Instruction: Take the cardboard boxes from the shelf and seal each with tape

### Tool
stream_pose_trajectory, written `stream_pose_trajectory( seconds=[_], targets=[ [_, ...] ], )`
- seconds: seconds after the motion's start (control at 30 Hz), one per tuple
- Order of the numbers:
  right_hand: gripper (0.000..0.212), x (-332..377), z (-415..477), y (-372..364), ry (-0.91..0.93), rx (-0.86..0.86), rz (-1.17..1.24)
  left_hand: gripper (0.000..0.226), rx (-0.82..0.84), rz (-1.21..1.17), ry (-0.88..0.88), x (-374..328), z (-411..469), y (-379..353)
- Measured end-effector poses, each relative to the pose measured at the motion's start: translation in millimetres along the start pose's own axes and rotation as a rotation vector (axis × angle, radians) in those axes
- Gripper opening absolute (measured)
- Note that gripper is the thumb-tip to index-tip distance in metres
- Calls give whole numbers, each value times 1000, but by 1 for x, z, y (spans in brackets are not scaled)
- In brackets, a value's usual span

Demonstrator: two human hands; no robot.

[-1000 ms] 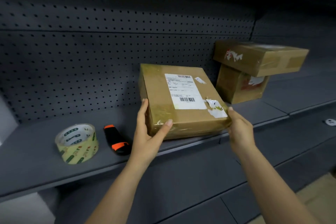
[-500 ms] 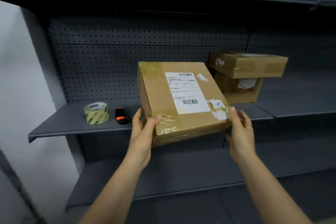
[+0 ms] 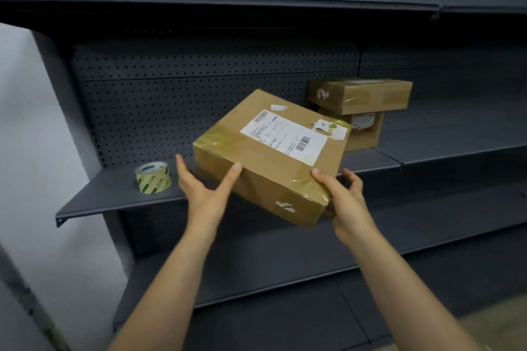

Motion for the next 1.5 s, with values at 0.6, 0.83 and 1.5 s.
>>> stream_pose_trajectory(
  seconds=[0.6, 0.83, 1.5],
  targets=[
    [114, 29, -13, -27, 301, 71, -466, 81, 248, -31, -263, -28, 48, 23],
    [111, 72, 17, 22, 374, -62, -570, 86, 385, 46, -329, -28, 83, -34],
    [76, 199, 242, 219, 478, 34, -458, 88, 193, 218, -445, -41, 206, -295]
  ],
)
Point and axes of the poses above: each hand's wrist, its own z-axis towards the middle knuckle, its own y-axis out of the back of the hand, x = y × z, the point moved 6 cm from there along z, towards the middle knuckle, and after that the axes turned 13 degrees about x, right-handed, at the moved point
